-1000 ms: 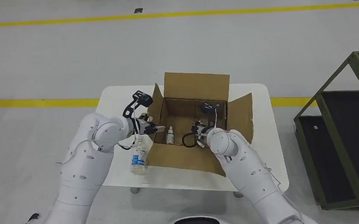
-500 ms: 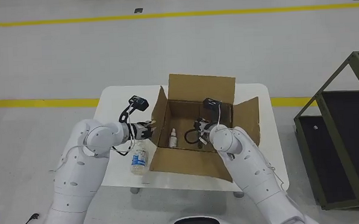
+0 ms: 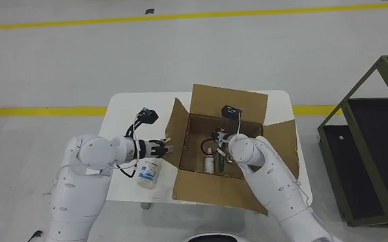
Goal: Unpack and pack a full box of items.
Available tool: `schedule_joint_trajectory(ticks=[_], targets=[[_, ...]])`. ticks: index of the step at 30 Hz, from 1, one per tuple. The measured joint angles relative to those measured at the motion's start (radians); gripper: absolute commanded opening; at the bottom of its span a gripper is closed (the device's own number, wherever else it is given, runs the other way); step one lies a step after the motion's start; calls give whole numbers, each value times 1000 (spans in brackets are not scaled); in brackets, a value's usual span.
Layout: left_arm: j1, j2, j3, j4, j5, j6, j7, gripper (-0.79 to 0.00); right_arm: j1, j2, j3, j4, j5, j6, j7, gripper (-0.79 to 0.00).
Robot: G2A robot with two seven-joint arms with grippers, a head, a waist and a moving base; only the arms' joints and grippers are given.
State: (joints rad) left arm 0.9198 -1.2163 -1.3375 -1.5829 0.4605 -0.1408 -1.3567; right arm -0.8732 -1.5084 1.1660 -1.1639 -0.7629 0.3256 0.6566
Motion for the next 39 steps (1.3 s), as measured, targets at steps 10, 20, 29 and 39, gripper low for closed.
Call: schedule_joint_trajectory(ticks=[10, 20, 29, 39], targets=[[57, 12, 26, -38, -14, 108, -8, 0, 55, -10, -74, 66, -58, 37, 75, -785], [28, 26, 31, -39, 11, 58, -5, 0, 115, -40, -230, 67, -249, 218, 185, -785], [29, 26, 31, -39, 10, 60, -5, 0, 108, -47, -263, 77, -328, 310, 298, -785], [52, 34, 30, -93, 101, 46, 70, 0, 92, -45, -254, 78, -328, 293, 272, -773]])
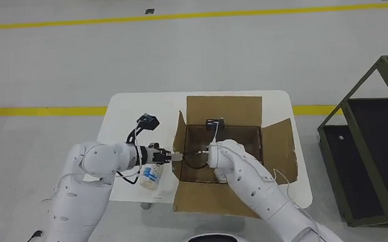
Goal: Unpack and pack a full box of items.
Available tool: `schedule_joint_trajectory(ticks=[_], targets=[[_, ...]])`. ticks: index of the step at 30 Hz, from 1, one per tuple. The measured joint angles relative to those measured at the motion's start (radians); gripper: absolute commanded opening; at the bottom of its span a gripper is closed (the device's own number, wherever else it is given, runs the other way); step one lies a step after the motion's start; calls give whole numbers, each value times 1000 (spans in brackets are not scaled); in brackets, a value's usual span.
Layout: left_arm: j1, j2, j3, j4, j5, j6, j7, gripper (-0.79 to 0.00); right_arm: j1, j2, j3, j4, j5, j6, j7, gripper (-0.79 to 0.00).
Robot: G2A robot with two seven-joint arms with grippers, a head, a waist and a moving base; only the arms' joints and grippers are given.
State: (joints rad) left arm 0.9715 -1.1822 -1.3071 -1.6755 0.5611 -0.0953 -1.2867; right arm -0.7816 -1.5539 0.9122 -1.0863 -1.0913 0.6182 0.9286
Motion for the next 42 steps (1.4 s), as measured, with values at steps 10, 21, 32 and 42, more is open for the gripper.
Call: schedule_joint_trajectory(ticks=[10, 21, 32, 42], targets=[[46, 20, -48, -79, 169, 40, 107, 0, -23, 14, 24, -29, -80, -26, 87, -413], [46, 19, -47, -79, 166, 39, 106, 0, -97, 33, 60, -94, -154, -70, 181, -394], [46, 19, -47, -79, 166, 39, 106, 0, -83, 15, 47, -9, -109, -121, 156, -311], [46, 19, -47, -79, 166, 39, 106, 0, -68, -2, 32, 64, -75, -149, 140, -354]])
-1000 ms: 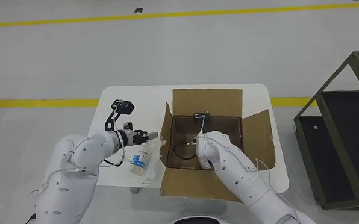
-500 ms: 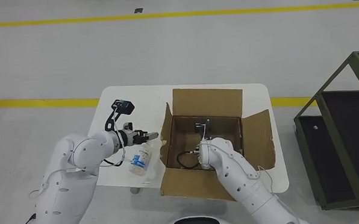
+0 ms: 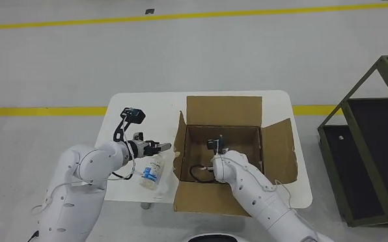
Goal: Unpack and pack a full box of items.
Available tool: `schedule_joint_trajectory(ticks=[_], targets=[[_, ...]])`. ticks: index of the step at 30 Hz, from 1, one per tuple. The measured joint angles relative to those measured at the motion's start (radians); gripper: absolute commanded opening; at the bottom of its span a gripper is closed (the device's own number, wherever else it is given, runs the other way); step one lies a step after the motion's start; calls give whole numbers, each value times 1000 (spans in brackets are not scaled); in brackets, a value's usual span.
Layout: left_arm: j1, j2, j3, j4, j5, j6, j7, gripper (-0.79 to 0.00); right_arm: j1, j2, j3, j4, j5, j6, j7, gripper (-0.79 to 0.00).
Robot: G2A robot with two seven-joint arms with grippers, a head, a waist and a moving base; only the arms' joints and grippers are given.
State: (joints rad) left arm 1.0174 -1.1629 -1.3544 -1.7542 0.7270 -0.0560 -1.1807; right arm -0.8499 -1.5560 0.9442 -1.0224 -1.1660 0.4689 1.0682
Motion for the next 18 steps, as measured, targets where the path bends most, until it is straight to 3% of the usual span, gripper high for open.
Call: schedule_joint_trajectory(ticks=[9, 13, 14, 18], targets=[[0, 0, 0, 0, 0, 0, 0, 0, 34, -22, -22, 100, 28, -15, -33, -409], [0, 0, 0, 0, 0, 0, 0, 0, 53, -32, -32, 135, 39, -17, -47, -582], [0, 0, 0, 0, 0, 0, 0, 0, 59, -35, -35, 141, 39, -15, -51, -767], [0, 0, 0, 0, 0, 0, 0, 0, 72, -42, -38, 142, 33, 4, -66, -785]])
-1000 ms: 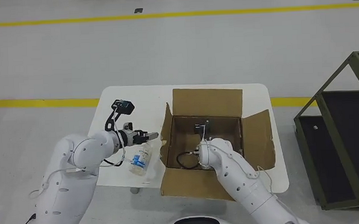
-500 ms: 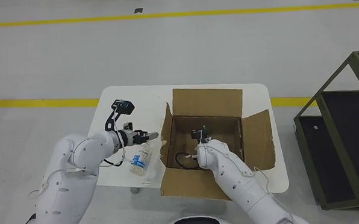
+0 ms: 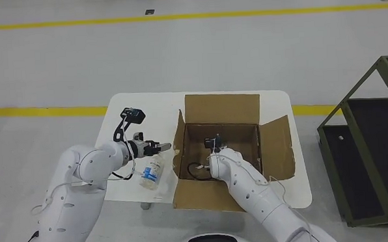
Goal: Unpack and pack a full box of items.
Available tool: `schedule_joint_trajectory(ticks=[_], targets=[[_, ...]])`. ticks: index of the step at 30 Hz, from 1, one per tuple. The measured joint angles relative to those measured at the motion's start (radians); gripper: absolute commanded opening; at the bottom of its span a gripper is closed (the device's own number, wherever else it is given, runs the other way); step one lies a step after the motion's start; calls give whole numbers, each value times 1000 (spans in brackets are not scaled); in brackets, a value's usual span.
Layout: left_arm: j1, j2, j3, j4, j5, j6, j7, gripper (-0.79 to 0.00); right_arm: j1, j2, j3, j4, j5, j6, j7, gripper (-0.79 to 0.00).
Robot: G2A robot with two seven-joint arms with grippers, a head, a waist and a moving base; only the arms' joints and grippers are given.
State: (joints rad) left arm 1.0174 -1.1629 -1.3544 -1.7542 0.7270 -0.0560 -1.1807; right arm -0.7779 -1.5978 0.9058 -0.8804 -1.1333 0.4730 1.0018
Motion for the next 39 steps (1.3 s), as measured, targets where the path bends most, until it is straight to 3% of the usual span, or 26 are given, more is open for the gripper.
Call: schedule_joint_trajectory(ticks=[13, 19, 27, 35, 39], targets=[[0, 0, 0, 0, 0, 0, 0, 0, -16, 9, 52, -124, -23, 19, -7, -785], [0, 0, 0, 0, 0, 0, 0, 0, -86, 38, 171, -311, -7, 23, -77, -785], [0, 0, 0, 0, 0, 0, 0, 0, -261, 78, 375, -621, 77, -42, -167, -785], [0, 0, 0, 0, 0, 0, 0, 0, -269, 78, 380, -628, 82, -43, -171, -785], [0, 0, 0, 0, 0, 0, 0, 0, -276, 80, 405, -699, 112, -72, -234, -785]])
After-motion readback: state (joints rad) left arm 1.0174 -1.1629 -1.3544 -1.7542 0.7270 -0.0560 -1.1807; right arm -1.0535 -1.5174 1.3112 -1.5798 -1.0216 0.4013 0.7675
